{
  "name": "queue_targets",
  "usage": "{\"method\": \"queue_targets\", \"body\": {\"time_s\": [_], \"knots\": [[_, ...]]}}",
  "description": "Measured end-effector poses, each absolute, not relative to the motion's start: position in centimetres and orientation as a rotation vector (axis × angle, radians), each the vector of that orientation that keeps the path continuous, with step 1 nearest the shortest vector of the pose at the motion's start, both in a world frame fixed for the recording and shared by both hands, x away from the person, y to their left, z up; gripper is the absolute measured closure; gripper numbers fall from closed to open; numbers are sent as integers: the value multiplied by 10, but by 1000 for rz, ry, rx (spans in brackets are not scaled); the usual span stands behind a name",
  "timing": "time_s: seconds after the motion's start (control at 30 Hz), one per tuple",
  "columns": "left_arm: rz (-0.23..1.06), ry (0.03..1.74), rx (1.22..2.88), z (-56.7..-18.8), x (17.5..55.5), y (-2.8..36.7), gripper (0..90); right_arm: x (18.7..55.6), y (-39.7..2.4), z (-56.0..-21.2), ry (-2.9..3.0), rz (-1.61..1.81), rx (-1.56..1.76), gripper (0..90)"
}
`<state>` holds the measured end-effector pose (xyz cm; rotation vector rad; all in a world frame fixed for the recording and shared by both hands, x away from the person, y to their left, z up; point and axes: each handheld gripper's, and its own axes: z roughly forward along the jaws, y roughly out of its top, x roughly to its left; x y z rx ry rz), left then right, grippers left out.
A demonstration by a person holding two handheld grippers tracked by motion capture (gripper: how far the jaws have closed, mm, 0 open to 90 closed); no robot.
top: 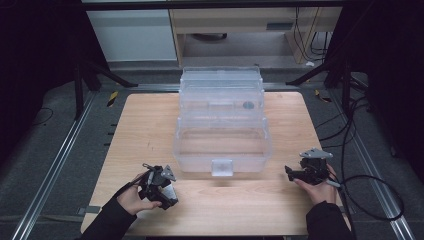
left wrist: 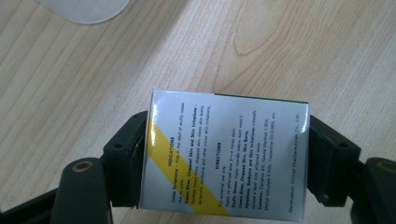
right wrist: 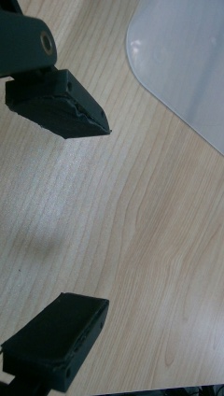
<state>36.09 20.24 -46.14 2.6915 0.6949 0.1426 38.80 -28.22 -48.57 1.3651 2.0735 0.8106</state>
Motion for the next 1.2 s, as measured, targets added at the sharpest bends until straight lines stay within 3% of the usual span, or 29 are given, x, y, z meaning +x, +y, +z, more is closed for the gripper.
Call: {"method": "queue_targets", "body": {"time_s": [0.13, 0.43, 0.83, 1.2], "knots": [[112, 744, 2643, -455, 363, 208, 282, 388, -283, -485, 2074, 812, 1359, 143], [278, 1018, 2421, -422, 380, 252, 282, 389, -283, -485, 2069, 818, 1368, 144], [366, 1281, 2341, -445, 405, 300, 280, 389, -283, -485, 2070, 822, 1361, 152], [335, 1337, 2372, -463, 410, 309, 273, 389, -282, -485, 2081, 837, 1370, 166]]}}
